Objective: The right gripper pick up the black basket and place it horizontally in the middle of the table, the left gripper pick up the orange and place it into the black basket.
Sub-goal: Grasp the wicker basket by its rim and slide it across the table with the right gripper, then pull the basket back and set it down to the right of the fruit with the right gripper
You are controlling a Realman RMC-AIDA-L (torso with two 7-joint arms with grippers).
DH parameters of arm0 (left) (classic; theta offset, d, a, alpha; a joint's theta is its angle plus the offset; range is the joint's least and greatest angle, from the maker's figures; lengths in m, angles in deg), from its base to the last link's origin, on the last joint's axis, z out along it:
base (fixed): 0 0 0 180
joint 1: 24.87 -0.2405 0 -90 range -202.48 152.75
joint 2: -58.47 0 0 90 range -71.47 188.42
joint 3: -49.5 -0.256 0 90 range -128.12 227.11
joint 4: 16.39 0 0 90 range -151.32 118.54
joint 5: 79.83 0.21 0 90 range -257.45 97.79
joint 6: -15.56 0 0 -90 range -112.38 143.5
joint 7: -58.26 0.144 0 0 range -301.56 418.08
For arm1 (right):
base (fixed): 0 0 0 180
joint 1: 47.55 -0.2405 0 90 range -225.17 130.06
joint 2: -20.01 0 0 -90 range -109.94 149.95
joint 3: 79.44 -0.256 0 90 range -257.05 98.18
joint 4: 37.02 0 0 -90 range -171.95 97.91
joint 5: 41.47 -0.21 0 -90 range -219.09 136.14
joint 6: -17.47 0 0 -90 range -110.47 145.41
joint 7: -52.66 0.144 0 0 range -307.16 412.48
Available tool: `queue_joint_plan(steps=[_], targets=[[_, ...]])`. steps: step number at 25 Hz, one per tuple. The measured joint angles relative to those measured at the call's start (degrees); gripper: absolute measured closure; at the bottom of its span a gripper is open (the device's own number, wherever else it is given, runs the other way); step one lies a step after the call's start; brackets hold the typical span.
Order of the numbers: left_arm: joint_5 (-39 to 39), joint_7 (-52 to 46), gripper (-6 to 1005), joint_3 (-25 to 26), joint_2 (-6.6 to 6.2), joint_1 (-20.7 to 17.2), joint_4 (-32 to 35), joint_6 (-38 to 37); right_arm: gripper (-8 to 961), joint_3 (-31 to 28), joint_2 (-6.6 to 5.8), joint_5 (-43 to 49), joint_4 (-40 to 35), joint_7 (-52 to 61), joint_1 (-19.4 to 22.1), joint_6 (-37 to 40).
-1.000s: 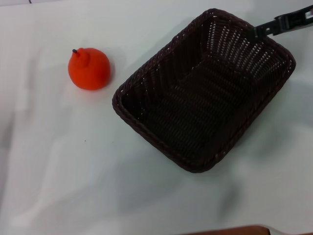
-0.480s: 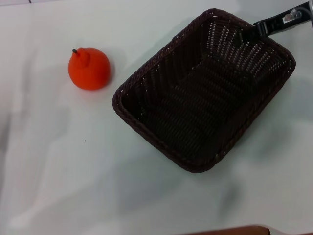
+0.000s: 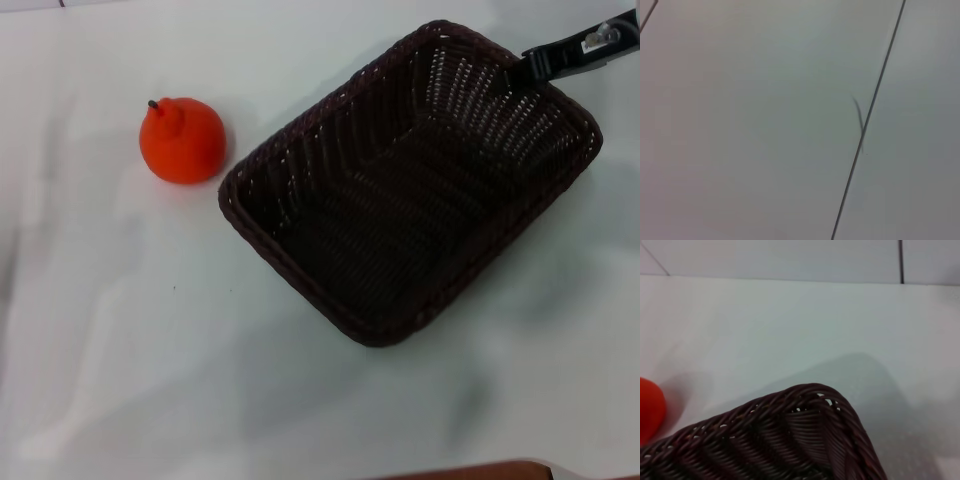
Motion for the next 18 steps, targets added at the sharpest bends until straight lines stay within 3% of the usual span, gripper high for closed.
queue_joint_plan(steps=[3, 6, 9, 12, 18], targets=[[0.04, 0.32, 73, 0.3, -0.07, 0.0, -0.72, -0.11, 647, -1.4, 0.07, -0.96, -0.21, 2.11, 0.93, -0.34], [0.27, 1.35, 74, 0.58, -0.17, 0.0, -1.7, -0.17, 690, -3.98, 0.91, -4.05, -2.75, 4.77, 3.35, -1.18], [0.28, 3.29, 75, 0.58, -0.24, 0.1, -2.08, -0.17, 693, -5.28, 3.36, -6.73, -9.95, 9.9, 7.68, -1.79], [0.35, 4.09, 76, 0.5, -0.32, 0.51, -2.18, -0.24, 701, -4.16, 4.7, -7.8, -14.95, 15.97, 11.47, -2.02], [0.6, 4.91, 78, 0.07, -0.74, 1.98, -2.41, -1.76, 730, 1.71, 5.33, -16.05, -13.62, 22.92, 17.48, 1.13]])
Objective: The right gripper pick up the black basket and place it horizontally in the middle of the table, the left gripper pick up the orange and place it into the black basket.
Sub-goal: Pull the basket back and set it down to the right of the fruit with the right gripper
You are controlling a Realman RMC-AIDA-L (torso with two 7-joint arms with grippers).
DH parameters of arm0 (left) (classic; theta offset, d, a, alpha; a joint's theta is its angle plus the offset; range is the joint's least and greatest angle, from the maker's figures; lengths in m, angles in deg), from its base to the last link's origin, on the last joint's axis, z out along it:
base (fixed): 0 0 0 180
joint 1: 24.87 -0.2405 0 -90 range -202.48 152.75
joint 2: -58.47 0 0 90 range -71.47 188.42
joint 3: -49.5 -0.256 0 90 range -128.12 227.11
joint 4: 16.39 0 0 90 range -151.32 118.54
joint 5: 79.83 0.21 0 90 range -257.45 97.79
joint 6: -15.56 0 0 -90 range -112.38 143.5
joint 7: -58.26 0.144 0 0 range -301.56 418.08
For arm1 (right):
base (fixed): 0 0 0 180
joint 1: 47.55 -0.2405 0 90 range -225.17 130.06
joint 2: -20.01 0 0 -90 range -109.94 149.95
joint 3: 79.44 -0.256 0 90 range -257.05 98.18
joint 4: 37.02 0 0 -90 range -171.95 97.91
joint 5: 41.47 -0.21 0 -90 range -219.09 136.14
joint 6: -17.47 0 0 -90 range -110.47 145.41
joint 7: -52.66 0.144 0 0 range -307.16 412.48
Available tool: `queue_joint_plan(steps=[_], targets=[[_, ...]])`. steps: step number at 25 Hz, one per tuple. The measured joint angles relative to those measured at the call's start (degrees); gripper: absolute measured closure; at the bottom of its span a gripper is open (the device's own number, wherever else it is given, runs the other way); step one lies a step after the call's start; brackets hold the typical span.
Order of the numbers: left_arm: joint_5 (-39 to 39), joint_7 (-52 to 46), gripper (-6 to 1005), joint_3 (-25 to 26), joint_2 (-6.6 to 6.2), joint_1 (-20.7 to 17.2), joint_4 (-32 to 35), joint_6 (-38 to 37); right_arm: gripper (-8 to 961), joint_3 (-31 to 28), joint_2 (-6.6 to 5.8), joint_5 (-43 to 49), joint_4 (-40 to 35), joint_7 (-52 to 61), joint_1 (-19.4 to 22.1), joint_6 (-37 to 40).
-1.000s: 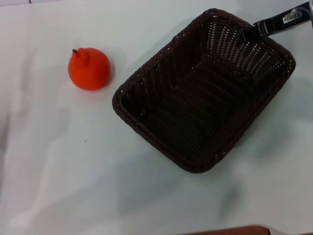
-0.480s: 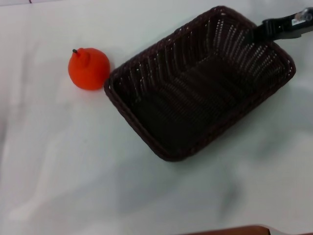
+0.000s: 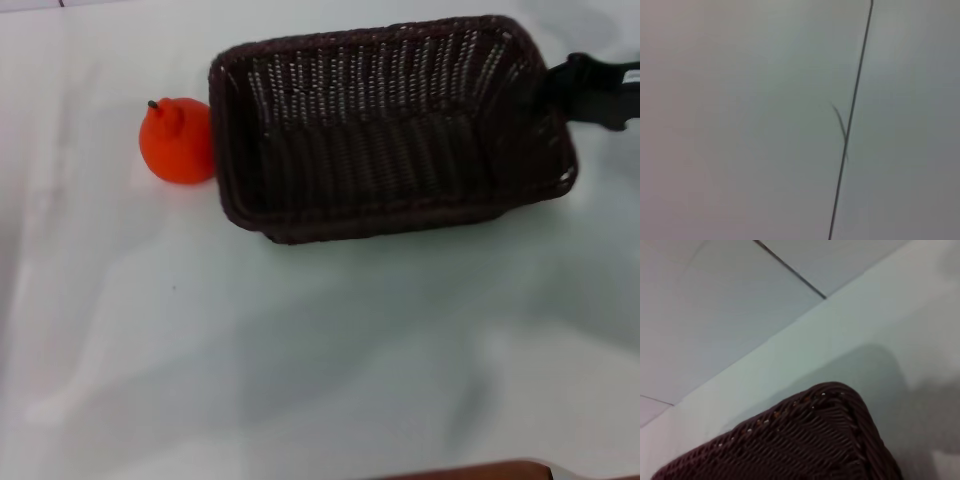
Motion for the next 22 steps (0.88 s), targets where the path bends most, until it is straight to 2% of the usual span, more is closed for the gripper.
queue_joint_plan(steps=[7, 15, 20, 22], targets=[[0.24, 0.09, 78, -0.73, -0.42, 0.59, -1.74, -2.51, 740, 8.89, -0.08, -3.23, 2.36, 4.16, 0.46, 5.71], [0.63, -0.34, 79, -1.31, -0.82, 0.09, -1.97, -3.03, 744, 11.0, -0.59, -3.17, 2.25, 4.27, -0.96, 5.81], [4.67, -4.42, 79, -3.86, -2.68, -0.1, -1.94, -4.54, 747, 10.44, -0.73, -3.58, 2.33, 4.27, -1.1, 3.41], [8.02, -7.61, 79, -5.74, -4.29, 0.28, -1.93, -6.0, 710, 10.45, -0.76, -4.11, 1.7, 4.17, -0.87, 2.12]])
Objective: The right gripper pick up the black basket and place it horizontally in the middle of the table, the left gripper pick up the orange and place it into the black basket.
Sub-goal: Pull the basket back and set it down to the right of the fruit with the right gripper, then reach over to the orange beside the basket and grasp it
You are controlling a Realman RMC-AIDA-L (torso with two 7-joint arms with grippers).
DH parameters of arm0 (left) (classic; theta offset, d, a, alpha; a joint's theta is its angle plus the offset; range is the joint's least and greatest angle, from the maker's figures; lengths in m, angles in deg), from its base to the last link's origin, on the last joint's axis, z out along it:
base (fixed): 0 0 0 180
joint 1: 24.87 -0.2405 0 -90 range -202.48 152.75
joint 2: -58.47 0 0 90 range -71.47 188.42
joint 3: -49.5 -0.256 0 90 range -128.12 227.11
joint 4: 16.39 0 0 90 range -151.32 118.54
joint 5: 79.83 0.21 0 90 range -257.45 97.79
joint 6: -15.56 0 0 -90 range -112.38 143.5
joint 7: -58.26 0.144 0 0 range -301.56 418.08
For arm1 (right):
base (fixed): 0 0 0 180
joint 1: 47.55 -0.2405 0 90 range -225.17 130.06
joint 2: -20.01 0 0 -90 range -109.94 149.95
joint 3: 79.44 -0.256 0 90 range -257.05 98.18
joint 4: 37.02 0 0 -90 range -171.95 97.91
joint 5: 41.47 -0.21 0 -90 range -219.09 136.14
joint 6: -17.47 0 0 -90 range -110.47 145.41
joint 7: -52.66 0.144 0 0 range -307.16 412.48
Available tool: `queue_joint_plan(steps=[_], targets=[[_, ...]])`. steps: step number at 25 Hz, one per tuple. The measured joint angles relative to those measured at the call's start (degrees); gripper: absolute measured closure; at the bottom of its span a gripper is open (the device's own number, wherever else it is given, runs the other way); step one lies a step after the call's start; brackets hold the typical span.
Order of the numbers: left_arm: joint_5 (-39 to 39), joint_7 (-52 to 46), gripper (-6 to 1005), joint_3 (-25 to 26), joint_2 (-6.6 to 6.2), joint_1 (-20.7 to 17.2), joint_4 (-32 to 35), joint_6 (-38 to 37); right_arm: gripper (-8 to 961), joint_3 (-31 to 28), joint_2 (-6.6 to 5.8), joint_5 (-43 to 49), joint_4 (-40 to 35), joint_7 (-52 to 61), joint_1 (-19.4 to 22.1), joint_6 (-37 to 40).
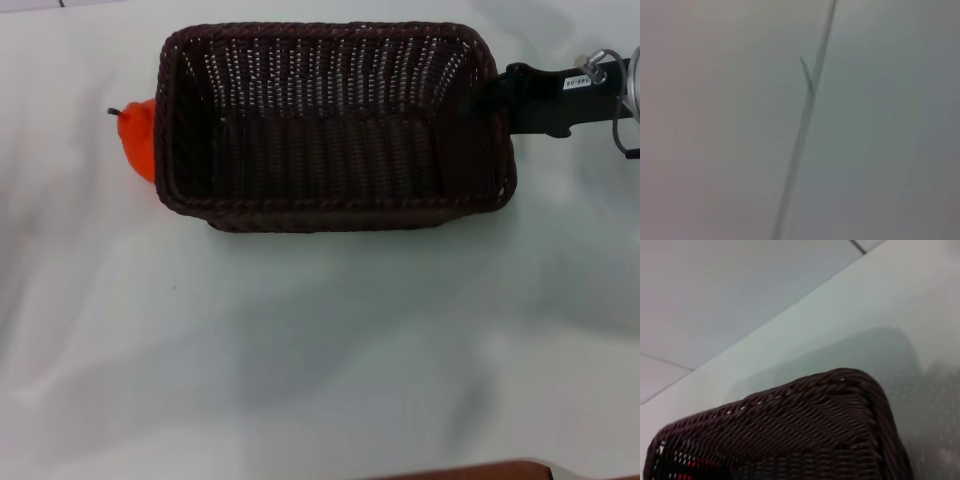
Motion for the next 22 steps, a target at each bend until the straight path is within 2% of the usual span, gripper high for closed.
queue_joint_plan(steps=[3, 7, 11, 17, 22], targets=[[4.3, -4.66, 79, -3.19, -2.2, 1.1, 0.03, -3.74, 610, -0.07, 0.0, -0.54, -1.43, -0.48, 0.66, -0.64], [8.77, -8.24, 78, -5.72, -3.28, 3.17, 0.02, -8.09, 446, -1.63, 0.0, -0.66, -2.95, -0.92, 1.33, -1.87], [13.24, -12.2, 84, -8.16, -3.57, 6.05, -0.04, -12.28, 277, -5.16, -0.08, -0.4, -4.49, -1.85, 2.04, -4.07], [15.77, -13.82, 96, -9.47, -2.81, 9.1, -0.16, -15.46, 93, -8.05, -0.15, -0.24, -4.74, -3.48, 2.72, -6.73], [15.81, -13.85, 106, -11.83, -2.48, 10.89, -0.62, -17.56, 94, -10.44, -0.18, -0.32, -5.34, -4.0, 3.83, -7.09]])
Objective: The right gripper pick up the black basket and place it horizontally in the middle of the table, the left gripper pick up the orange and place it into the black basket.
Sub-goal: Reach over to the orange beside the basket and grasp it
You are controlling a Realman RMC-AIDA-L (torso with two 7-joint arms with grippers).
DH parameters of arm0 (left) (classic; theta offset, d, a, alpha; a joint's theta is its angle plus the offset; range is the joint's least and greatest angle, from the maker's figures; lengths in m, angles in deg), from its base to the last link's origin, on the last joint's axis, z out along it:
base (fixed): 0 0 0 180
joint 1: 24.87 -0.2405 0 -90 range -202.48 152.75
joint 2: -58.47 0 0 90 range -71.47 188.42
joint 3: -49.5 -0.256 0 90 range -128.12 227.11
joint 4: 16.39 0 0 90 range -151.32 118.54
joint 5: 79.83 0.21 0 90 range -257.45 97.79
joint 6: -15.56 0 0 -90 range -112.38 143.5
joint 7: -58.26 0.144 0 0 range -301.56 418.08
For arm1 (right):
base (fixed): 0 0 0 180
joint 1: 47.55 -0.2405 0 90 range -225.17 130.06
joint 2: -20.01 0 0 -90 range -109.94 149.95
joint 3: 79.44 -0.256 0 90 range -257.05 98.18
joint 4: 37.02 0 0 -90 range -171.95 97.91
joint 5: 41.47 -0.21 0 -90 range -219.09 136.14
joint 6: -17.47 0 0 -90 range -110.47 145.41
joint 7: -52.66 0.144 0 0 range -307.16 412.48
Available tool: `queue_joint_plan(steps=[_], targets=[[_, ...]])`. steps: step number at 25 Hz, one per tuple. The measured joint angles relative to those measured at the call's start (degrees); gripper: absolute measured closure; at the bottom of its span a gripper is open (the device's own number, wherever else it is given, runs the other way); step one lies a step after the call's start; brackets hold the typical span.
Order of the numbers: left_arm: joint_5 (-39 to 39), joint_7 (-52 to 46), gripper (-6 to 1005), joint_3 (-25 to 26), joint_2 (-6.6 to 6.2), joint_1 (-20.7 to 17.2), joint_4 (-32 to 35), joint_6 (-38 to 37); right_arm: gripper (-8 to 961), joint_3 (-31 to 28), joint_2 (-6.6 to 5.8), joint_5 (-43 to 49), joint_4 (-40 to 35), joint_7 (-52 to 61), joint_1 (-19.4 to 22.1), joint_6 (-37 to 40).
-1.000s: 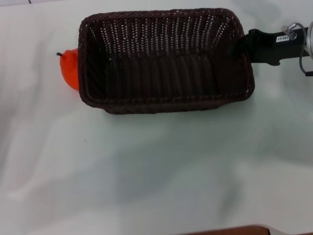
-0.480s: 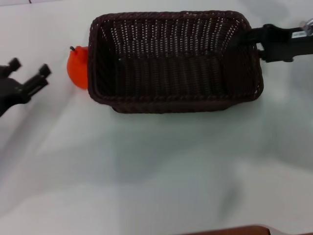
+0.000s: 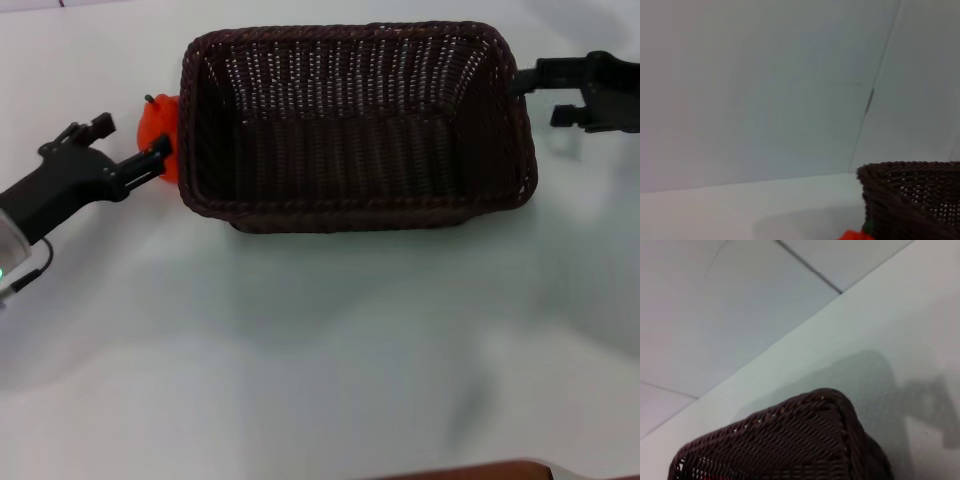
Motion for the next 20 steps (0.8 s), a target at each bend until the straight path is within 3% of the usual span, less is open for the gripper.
queue_joint_plan(steps=[11, 16, 20], targets=[[0.02, -0.93, 128, -1.53, 1.29, 3.83, -0.9, -6.88, 95, -1.47, 0.09, -0.39, -2.17, -1.12, 0.75, -1.04], [0.02, -2.31, 353, -1.85, 1.66, 5.7, -0.91, -11.2, 96, -1.48, 0.09, -0.39, -2.25, -1.29, 0.43, -1.16], [0.01, -3.34, 426, -2.05, 1.67, 6.3, -0.97, -13.1, 97, -1.48, 0.09, -0.39, -2.28, -1.32, 0.23, -1.2]])
